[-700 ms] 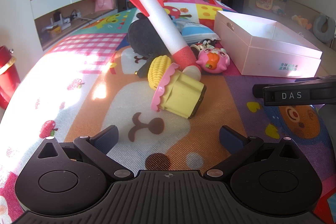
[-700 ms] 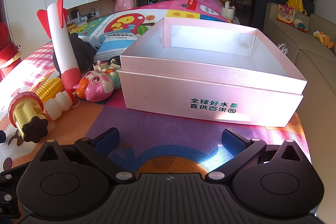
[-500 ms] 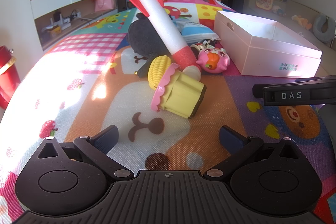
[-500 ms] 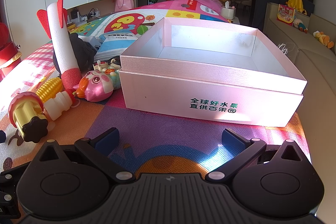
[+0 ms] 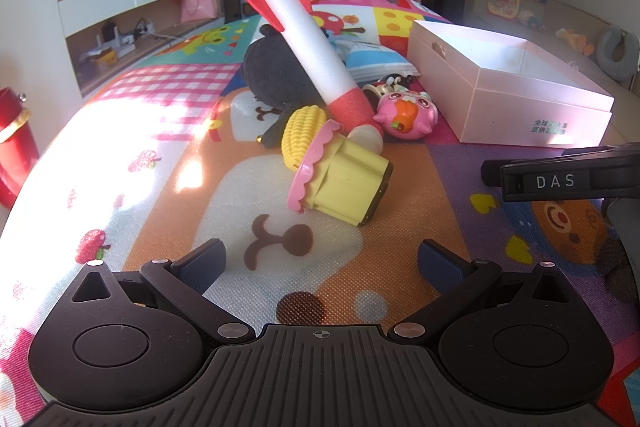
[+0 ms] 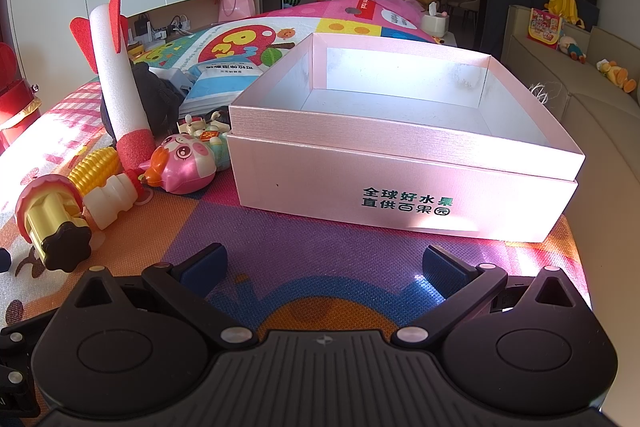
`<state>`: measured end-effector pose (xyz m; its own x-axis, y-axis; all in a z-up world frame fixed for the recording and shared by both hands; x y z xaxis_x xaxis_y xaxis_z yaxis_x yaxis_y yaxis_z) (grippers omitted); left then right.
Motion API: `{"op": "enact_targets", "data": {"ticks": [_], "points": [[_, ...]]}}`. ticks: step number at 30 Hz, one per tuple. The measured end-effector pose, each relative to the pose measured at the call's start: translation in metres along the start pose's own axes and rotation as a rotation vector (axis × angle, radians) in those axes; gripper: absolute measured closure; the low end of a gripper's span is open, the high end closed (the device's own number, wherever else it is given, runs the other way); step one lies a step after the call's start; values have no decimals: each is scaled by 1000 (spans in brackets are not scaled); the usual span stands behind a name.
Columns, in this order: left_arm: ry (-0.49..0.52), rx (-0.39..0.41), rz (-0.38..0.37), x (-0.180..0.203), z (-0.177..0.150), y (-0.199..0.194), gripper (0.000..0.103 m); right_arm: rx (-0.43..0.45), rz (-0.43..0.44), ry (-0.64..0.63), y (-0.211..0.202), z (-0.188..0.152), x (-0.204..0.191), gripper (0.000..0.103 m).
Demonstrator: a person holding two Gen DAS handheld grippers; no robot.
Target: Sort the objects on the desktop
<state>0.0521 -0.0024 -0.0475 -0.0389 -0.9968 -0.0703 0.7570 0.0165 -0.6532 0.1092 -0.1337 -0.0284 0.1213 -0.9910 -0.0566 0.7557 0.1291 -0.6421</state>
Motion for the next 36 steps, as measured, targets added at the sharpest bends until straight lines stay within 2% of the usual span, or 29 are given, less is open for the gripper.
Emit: {"op": "enact_targets", "data": {"ticks": [8, 19, 24, 32, 36], "points": [[0, 0, 0, 0, 0, 0, 0, -8, 9, 3, -5, -5, 0, 0], [6, -13, 2, 1, 0, 0, 0, -59, 17, -17, -43, -33, -2, 0], [8, -24, -3, 0, 1, 2, 0, -44, 7, -3, -45, -36, -2, 0], [-16, 8, -39, -4, 4, -6, 0, -31, 6, 6, -47, -37, -2, 0], [4, 31, -53, -2, 9, -12, 0, -31, 6, 6, -47, -37, -2, 0]]}}
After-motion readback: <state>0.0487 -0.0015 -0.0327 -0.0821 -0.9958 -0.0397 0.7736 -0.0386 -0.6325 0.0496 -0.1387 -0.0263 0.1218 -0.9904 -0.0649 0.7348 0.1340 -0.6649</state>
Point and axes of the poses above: each gripper's, at about its wrist camera, not at the fingertips, and y roughly the way its jaws point, x to its right, z to its top, the point moved 7 cm from there along y, roughly the way its jaws point, and after that the axes turned 4 degrees about y, right-handed, at the moved point
